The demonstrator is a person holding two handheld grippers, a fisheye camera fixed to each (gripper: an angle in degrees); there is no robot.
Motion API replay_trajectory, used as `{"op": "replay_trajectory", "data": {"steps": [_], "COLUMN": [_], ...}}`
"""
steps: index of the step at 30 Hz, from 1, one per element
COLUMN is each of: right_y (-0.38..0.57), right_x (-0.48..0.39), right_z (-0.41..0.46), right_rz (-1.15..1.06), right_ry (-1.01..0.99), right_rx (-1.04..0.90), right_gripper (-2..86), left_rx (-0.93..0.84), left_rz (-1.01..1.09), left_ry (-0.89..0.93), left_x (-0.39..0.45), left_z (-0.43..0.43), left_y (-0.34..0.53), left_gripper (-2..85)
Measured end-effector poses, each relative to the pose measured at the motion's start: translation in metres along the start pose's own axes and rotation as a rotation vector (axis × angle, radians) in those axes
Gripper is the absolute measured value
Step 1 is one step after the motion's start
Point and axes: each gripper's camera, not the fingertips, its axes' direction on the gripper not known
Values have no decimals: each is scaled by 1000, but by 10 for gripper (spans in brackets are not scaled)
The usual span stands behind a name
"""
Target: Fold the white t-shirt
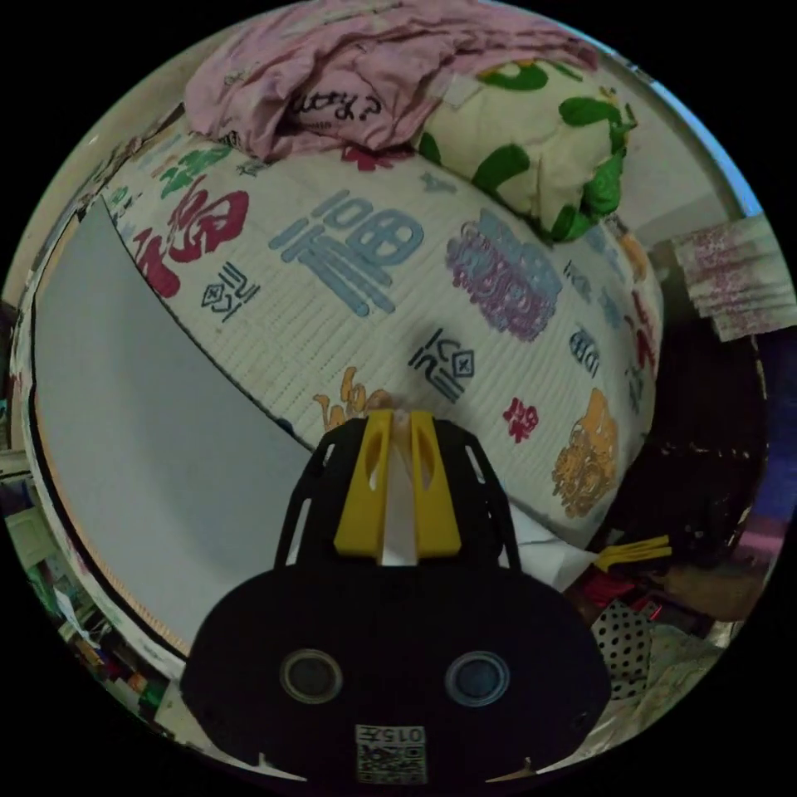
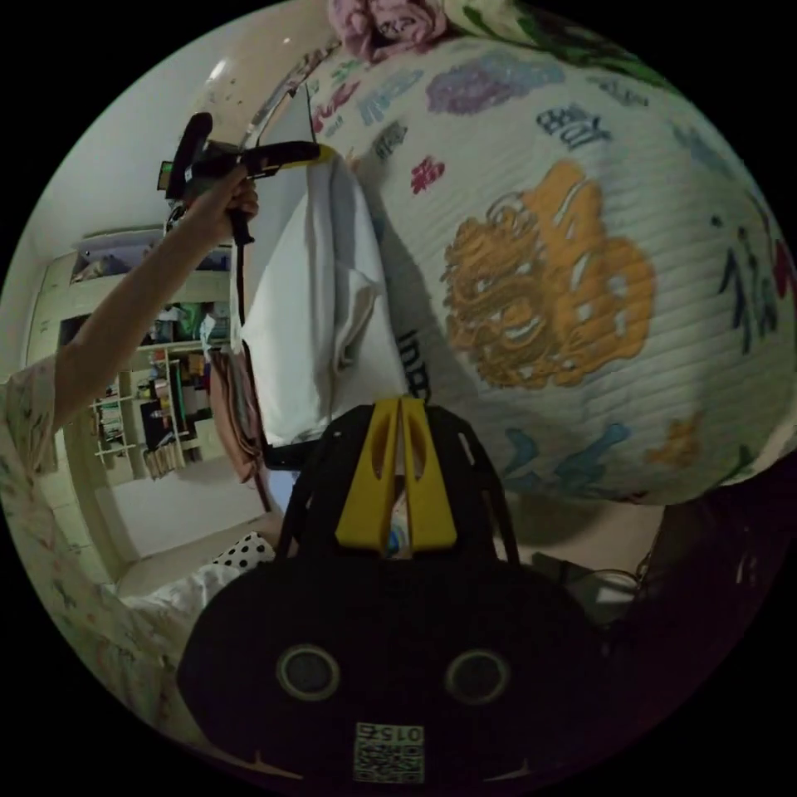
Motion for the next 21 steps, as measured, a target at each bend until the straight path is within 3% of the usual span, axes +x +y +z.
{"op": "replay_trajectory", "data": {"steps": [5,10,15,21], "right_y": [11,26,33,40], "right_x": [-14,-78,-133,-140], "right_z": [-98,-127,-18,136], "right_rz": [-119,-378,-544,-618], "right_ry": [36,-19,-180,-65], "right_rx": [147,72,-197,-488], "right_gripper": [-6,-5,-5,-4], "left_rx": [310,528,501,303], "left_rz": [-33,-36,-208,-345], "left_ry": [171,279,234,141], "left_x": [-22,-70,-137,-177], "left_z": [-71,-135,-114,-1], "left_y": [33,152,304,431], "left_gripper": [36,36,35,36]}}
